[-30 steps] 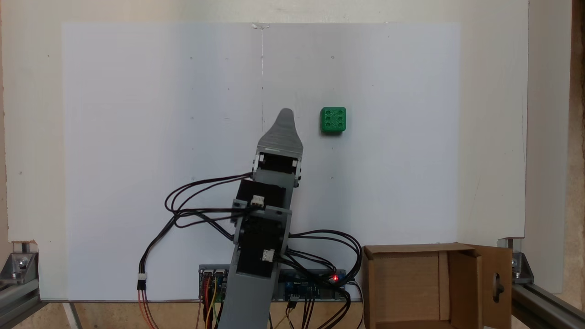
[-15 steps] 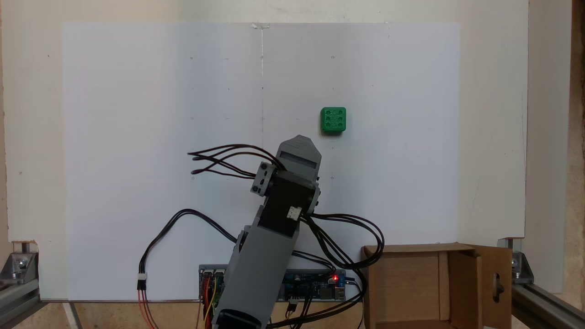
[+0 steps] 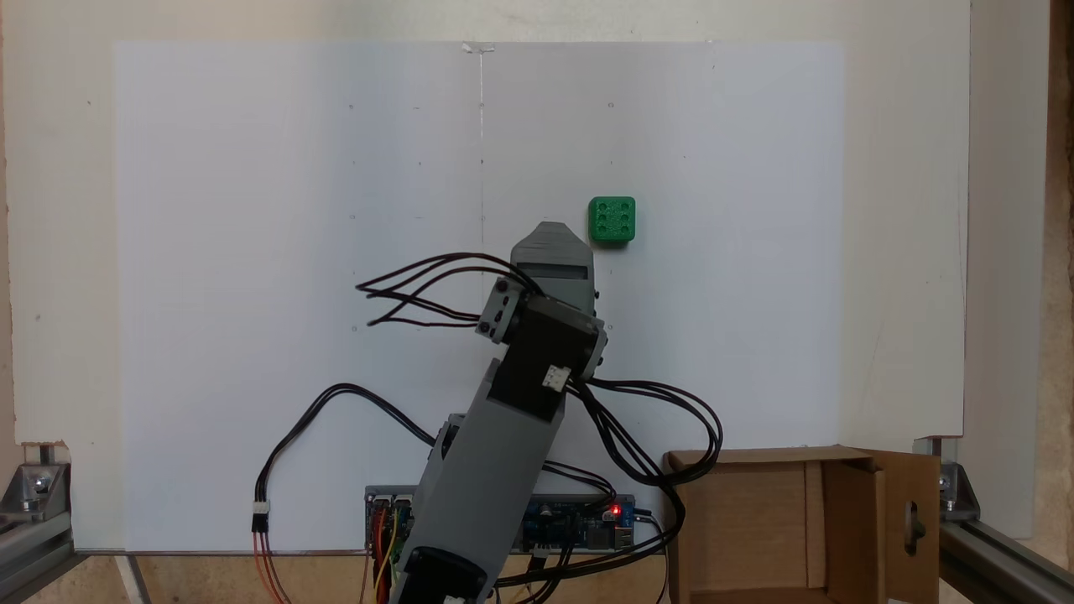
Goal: Grasp a green dice and put it in the bin.
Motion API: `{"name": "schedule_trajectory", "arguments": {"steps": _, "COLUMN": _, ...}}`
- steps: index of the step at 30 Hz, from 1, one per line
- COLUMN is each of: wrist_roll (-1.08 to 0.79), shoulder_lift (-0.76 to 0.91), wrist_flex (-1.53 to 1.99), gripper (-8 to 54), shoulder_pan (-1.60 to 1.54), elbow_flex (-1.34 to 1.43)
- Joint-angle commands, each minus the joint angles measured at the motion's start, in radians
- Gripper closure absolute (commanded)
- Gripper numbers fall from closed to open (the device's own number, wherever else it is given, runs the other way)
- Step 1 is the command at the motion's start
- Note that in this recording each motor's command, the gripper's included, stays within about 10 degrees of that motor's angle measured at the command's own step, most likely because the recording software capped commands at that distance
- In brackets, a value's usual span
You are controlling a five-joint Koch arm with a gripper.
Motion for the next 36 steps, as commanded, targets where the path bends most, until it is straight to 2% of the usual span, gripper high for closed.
{"name": "schedule_trajectory", "arguments": {"steps": 1, "wrist_roll": -0.066, "shoulder_lift": -0.018, "wrist_flex": 0.071, "gripper": -0.3, "shoulder_pan": 0.008, "elbow_flex": -0.074}}
{"name": "schedule_trajectory", "arguments": {"steps": 21, "wrist_roll": -0.067, "shoulder_lift": -0.426, "wrist_flex": 0.043, "gripper": -0.3, "shoulder_pan": 0.107, "elbow_flex": -0.38}}
{"name": "schedule_trajectory", "arguments": {"steps": 36, "wrist_roll": -0.071, "shoulder_lift": -0.506, "wrist_flex": 0.025, "gripper": -0.3, "shoulder_pan": 0.109, "elbow_flex": -0.385}}
